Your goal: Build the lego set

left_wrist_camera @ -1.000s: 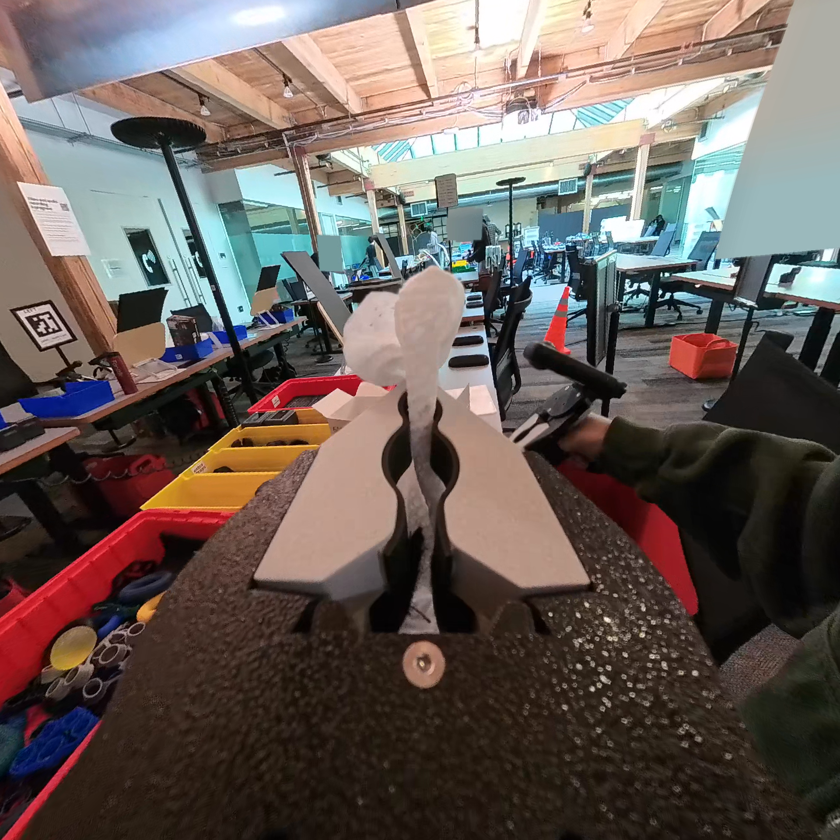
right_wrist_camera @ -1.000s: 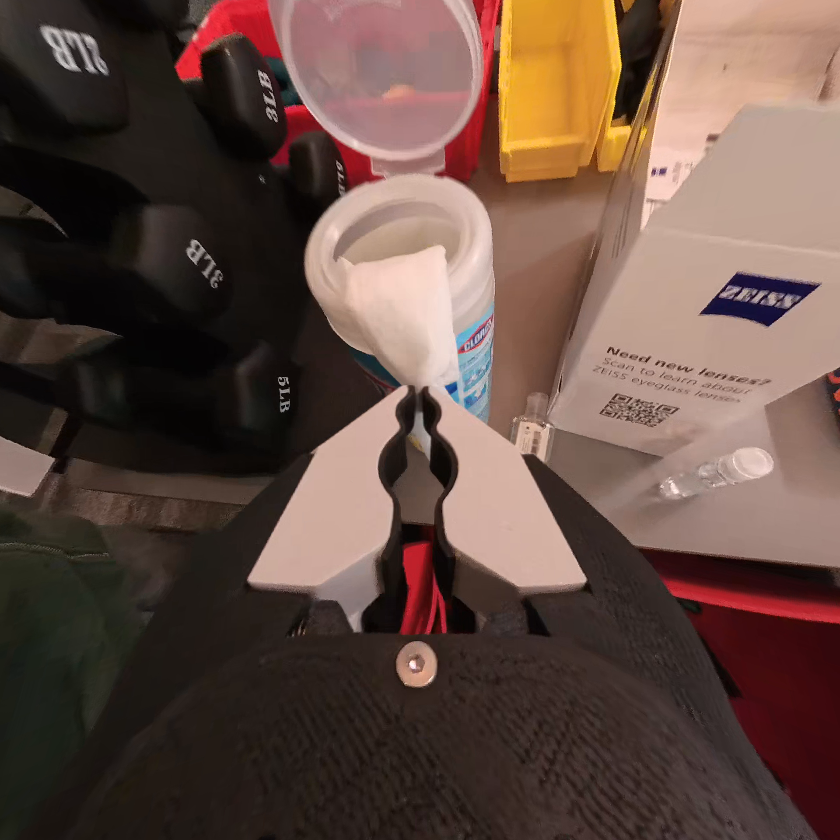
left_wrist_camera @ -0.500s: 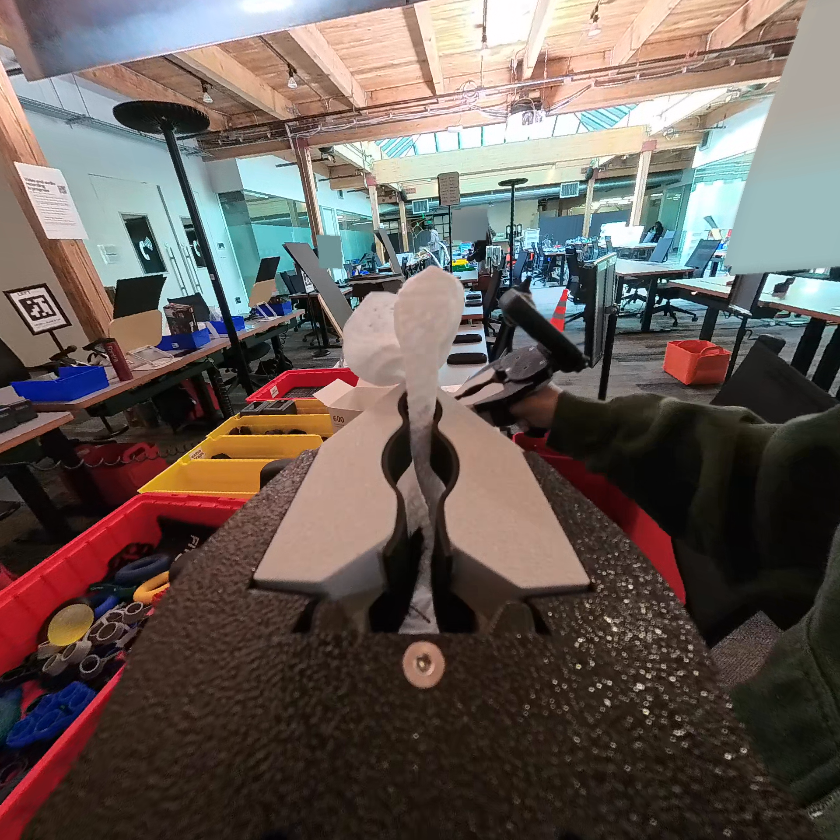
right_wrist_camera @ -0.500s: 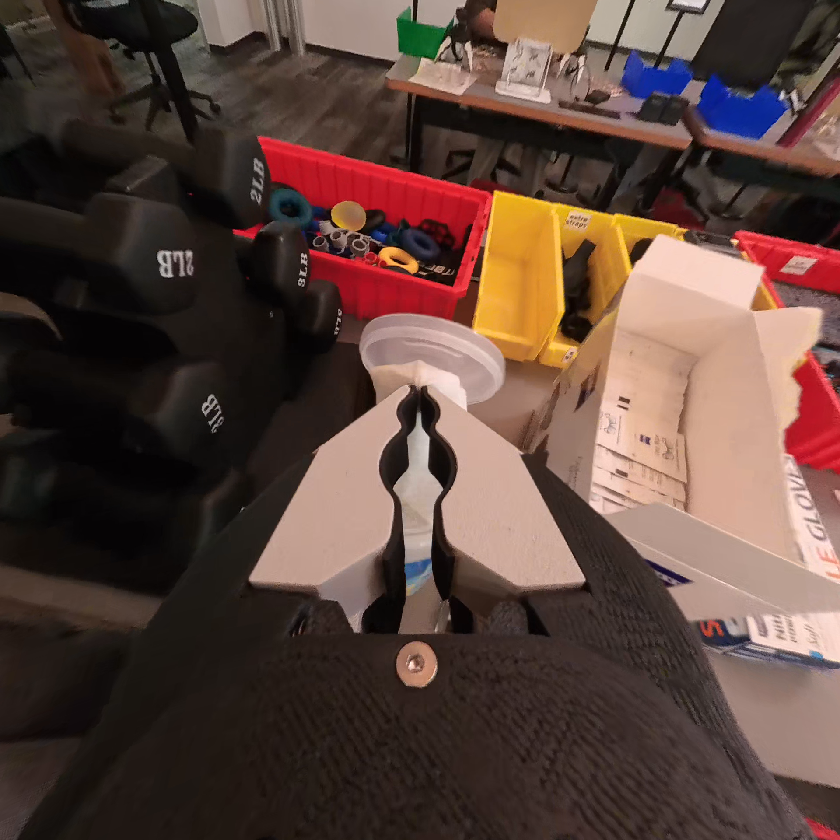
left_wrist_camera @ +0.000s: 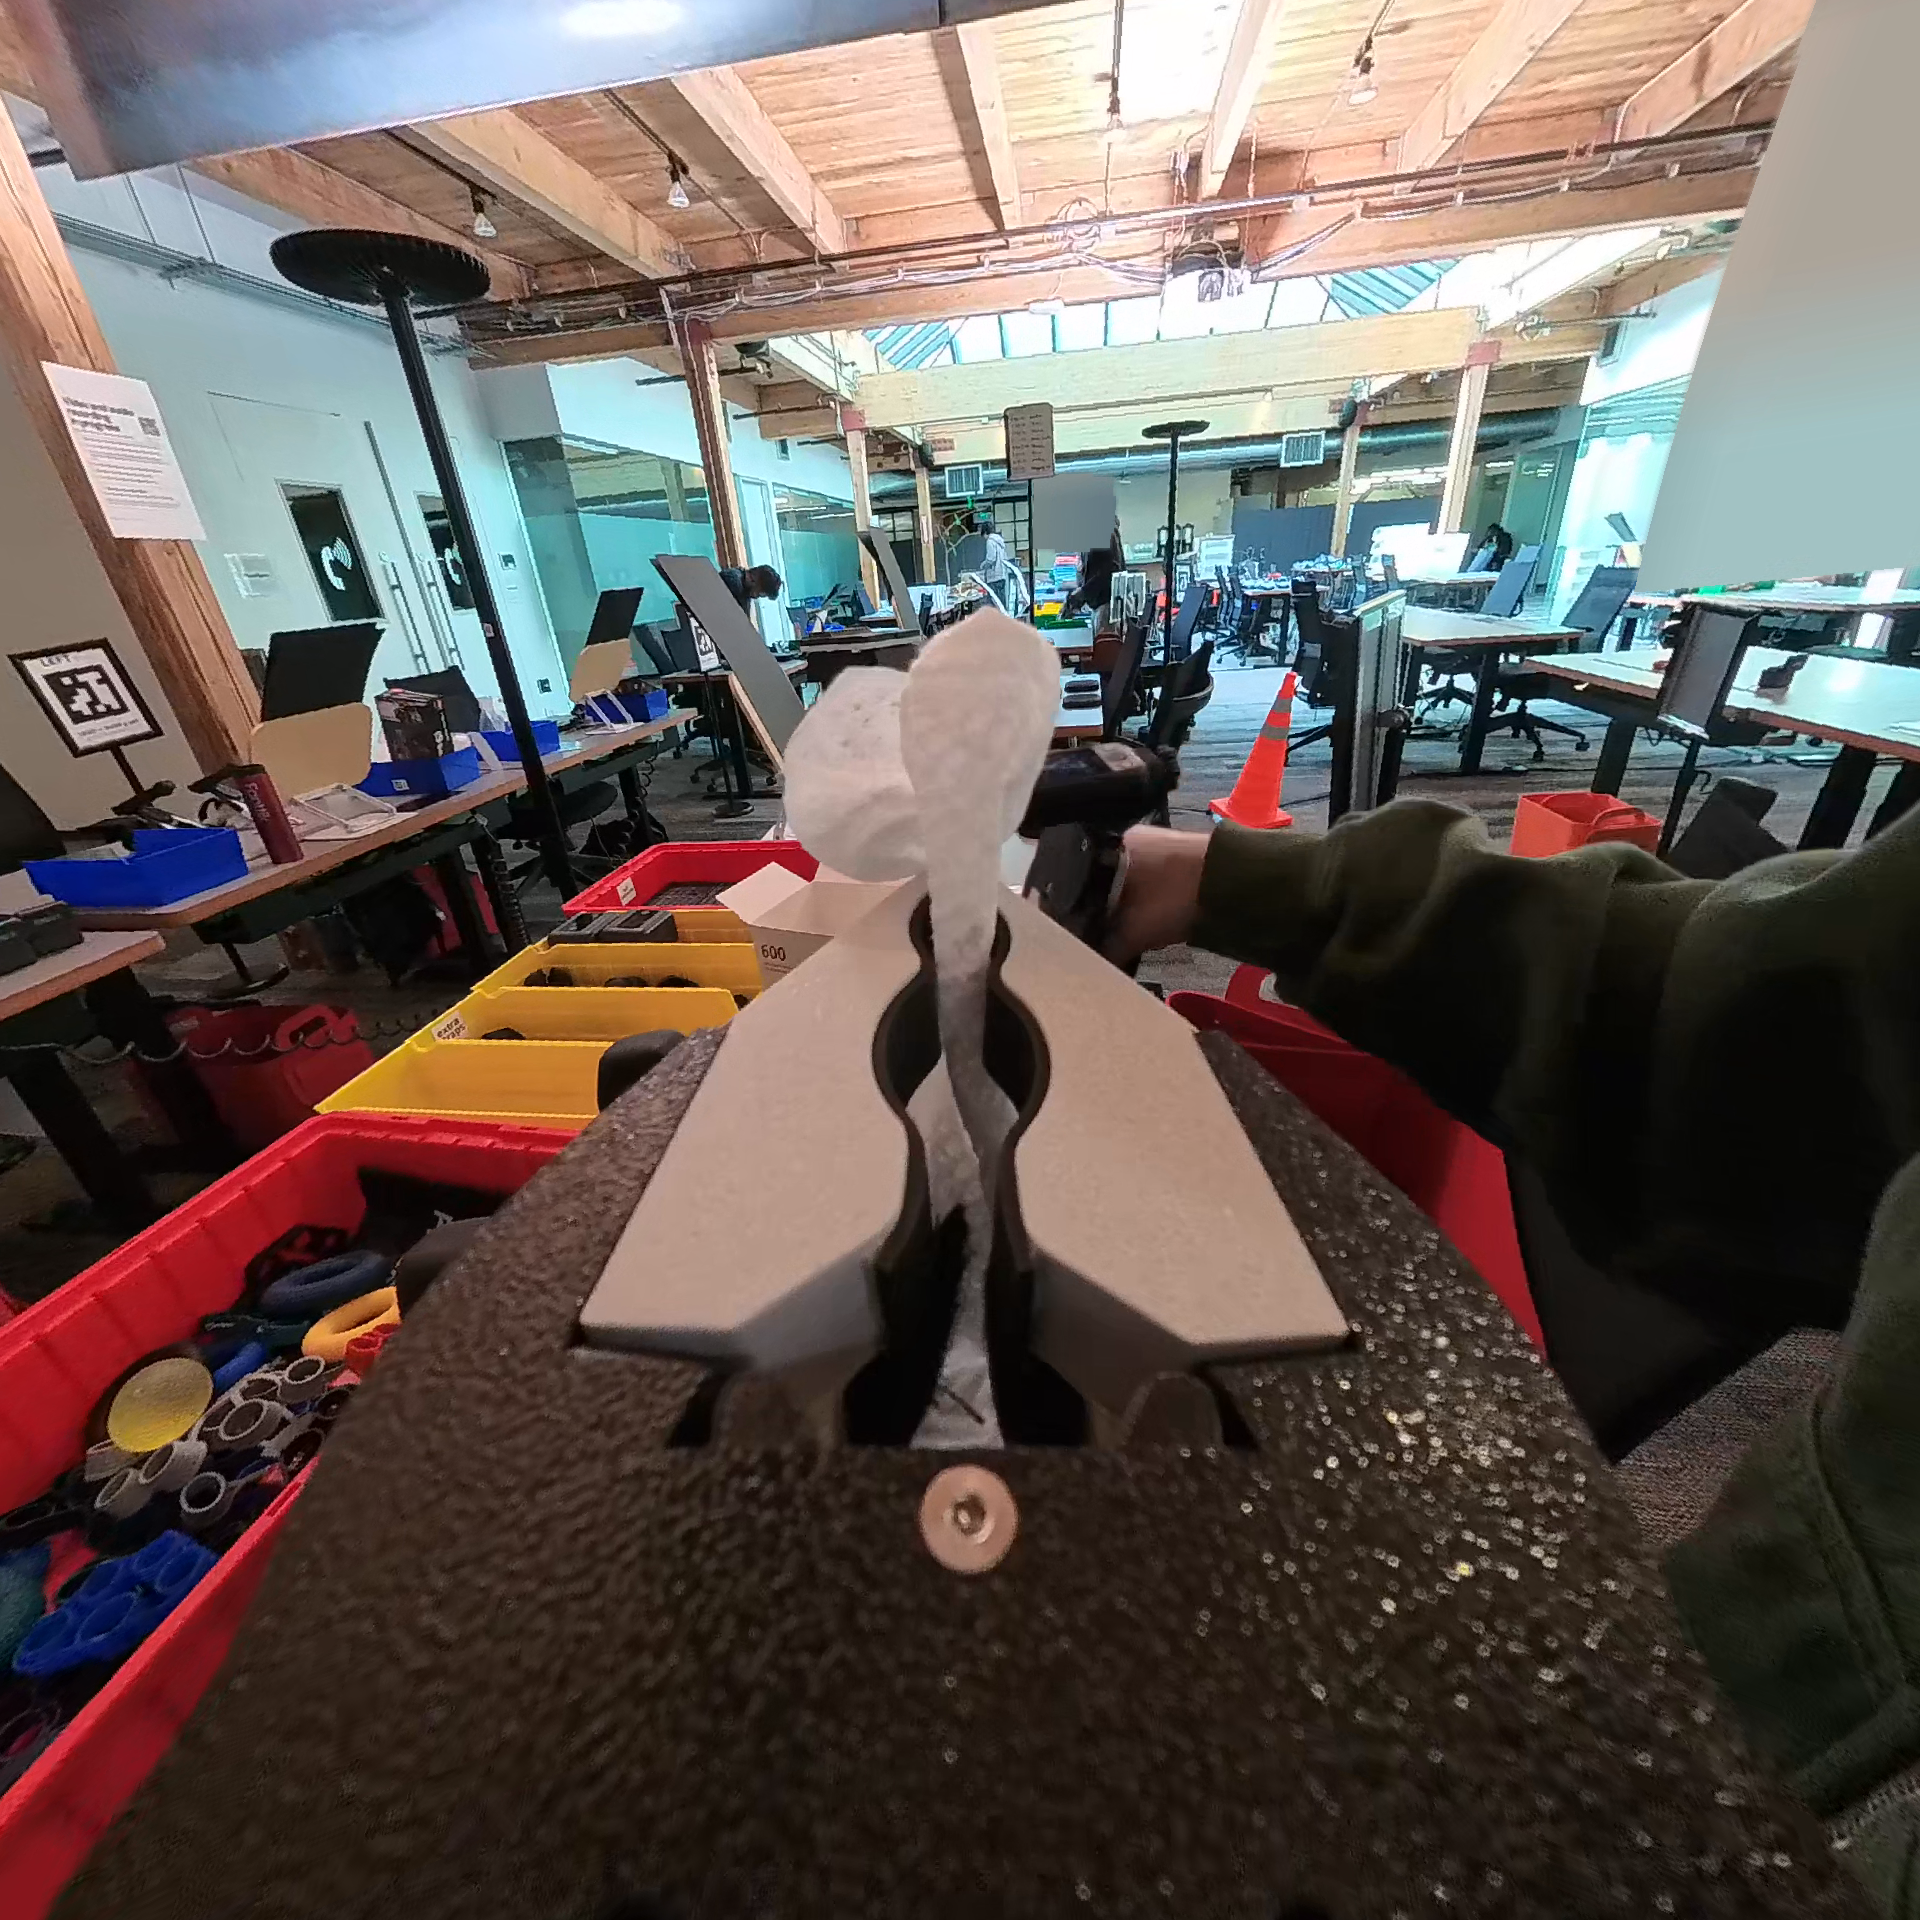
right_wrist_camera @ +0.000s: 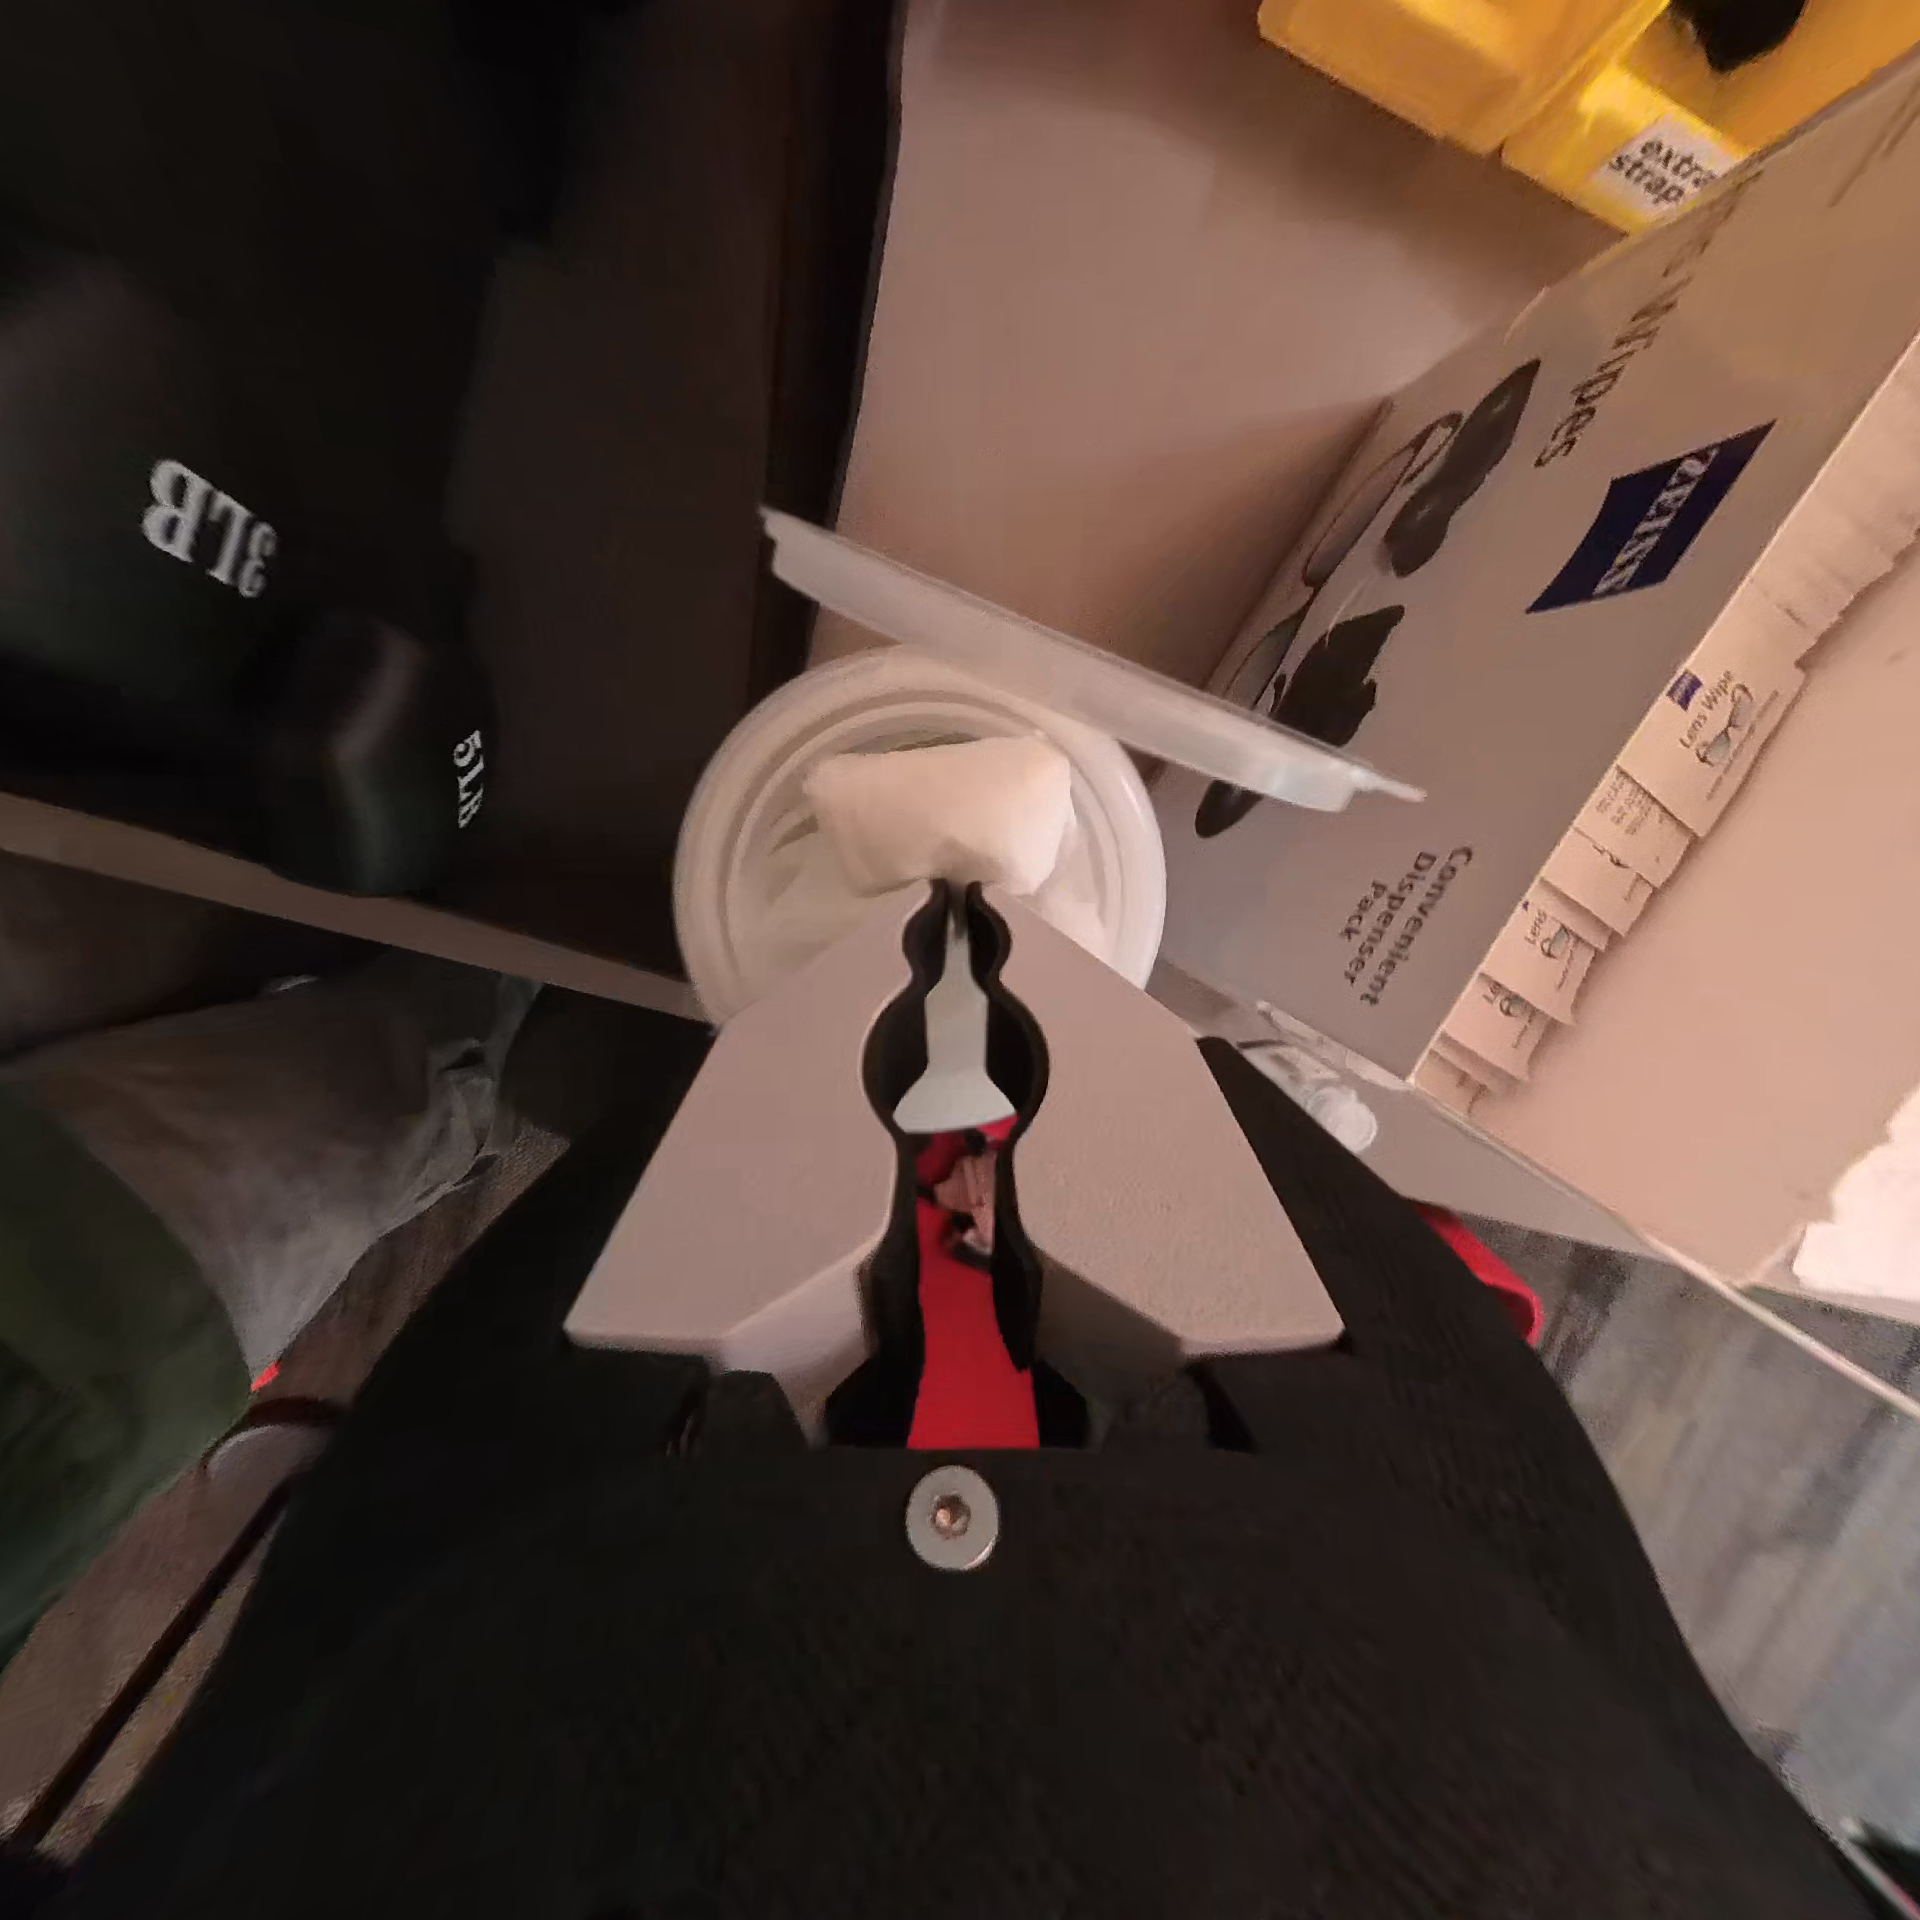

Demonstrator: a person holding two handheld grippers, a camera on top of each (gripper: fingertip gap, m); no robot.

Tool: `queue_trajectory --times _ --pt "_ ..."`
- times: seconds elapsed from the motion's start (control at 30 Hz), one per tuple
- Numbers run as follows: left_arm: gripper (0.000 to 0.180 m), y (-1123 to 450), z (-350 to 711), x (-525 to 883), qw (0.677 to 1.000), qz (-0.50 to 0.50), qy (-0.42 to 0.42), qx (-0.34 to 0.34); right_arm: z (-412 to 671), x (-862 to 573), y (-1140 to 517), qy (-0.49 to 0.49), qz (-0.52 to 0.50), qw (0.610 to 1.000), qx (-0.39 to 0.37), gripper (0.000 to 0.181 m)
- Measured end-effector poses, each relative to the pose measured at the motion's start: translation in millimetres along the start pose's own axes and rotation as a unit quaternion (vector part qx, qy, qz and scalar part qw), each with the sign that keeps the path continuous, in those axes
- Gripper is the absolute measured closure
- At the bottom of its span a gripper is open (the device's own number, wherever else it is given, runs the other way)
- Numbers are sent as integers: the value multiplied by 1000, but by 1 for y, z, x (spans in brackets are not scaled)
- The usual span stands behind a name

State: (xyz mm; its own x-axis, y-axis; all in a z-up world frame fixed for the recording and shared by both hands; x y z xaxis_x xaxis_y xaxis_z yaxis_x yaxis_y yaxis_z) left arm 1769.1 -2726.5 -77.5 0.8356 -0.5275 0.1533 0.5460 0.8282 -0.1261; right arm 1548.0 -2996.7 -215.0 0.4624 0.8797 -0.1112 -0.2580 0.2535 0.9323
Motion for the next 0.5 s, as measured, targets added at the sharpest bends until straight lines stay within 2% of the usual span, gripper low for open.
queue_trajectory --times 0.13,0.17,0.2,0.3,0.33,0.37,0.43,0.5 --pt "180 8 3 2 1000 6 0 0 -10 9 49 -40 24 999 -11 135" --pt "180 10 3 3 1000 9 2 0 -11 8 64 -50 21 998 -33 136" --pt "180 12 2 4 1000 10 6 -1 -8 4 80 -57 12 996 -66 140" --pt "180 14 -1 5 1000 9 16 -2 28 -12 107 -52 -25 979 -197 178" --pt "180 13 -1 5 1000 6 16 -3 43 -13 107 -38 -13 970 -238 181" --pt "180 12 0 5 1000 3 14 -3 52 -14 99 -30 -5 969 -245 181" --pt "180 9 2 3 1000 -3 8 -4 50 -17 71 -25 5 985 -173 181" --pt "180 11 6 1 1000 -4 2 -7 34 -13 54 -29 9 989 -144 181"
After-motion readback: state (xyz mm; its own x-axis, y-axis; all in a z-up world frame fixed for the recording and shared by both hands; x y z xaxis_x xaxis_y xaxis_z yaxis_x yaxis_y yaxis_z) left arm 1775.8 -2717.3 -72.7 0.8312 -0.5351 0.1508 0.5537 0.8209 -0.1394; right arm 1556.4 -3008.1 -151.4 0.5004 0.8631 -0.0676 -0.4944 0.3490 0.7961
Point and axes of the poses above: each gripper's, where its closed fingertips meet, y back along the fingers, z out of its top, x = y × z across the jaws, the point moved 8 cm from there along y, back along the fingers, and after that the axes turned 5 degrees about -y, right-handed, at the moved point
